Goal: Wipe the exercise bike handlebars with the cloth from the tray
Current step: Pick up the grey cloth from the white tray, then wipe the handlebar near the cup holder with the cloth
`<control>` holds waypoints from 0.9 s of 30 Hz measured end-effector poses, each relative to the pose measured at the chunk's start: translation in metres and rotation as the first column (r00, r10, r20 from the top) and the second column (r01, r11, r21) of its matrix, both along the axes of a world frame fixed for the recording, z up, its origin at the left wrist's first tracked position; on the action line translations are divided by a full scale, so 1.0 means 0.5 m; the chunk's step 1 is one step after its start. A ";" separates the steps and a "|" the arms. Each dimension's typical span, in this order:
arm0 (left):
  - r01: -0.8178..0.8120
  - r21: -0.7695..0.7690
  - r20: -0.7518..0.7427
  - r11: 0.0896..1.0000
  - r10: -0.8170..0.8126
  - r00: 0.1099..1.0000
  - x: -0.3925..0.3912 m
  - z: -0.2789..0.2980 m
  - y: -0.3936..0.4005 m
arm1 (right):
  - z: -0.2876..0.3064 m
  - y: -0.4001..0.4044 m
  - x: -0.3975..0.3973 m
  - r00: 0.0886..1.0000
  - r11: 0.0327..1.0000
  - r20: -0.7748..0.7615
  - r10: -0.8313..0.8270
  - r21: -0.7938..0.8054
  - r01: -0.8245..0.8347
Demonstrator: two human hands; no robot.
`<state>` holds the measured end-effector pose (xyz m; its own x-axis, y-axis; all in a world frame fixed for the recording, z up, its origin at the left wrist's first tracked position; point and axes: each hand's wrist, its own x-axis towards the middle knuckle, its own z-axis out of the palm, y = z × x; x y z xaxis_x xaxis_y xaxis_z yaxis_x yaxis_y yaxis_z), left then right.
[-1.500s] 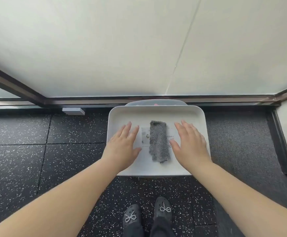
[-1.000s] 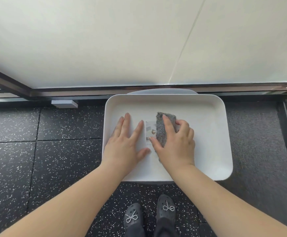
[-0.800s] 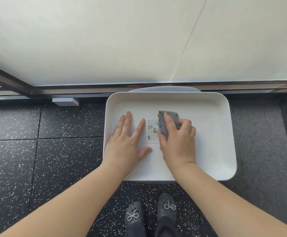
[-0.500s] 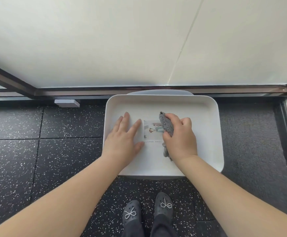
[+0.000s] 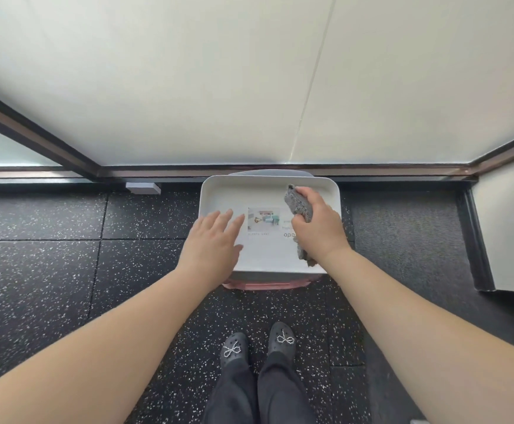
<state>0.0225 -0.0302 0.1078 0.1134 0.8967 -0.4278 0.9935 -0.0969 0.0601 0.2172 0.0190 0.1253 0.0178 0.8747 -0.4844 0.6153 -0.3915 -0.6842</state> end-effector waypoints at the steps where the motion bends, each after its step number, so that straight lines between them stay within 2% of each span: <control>1: 0.021 0.004 -0.014 1.000 -0.021 1.000 0.004 0.023 -0.008 | 0.015 -0.008 0.006 0.999 0.999 0.026 0.032 -0.005 -0.032; 5: 0.071 0.038 -0.044 0.997 -0.069 0.997 0.024 0.115 -0.052 | 0.082 -0.051 0.030 0.991 0.994 0.079 0.110 0.001 -0.111; 13: 0.113 0.091 -0.040 0.989 -0.109 0.993 0.037 0.235 -0.151 | 0.232 -0.177 0.069 0.999 0.994 0.037 0.037 0.100 -0.041; 21: 0.188 0.186 0.020 0.964 -0.195 0.981 0.047 0.297 -0.271 | 0.277 -0.375 0.093 0.991 0.985 0.110 -0.071 0.165 0.053; 27: 0.290 0.175 0.048 0.941 -0.302 0.952 0.073 0.321 -0.412 | 0.284 -0.552 0.115 0.977 0.964 0.118 -0.178 0.222 0.149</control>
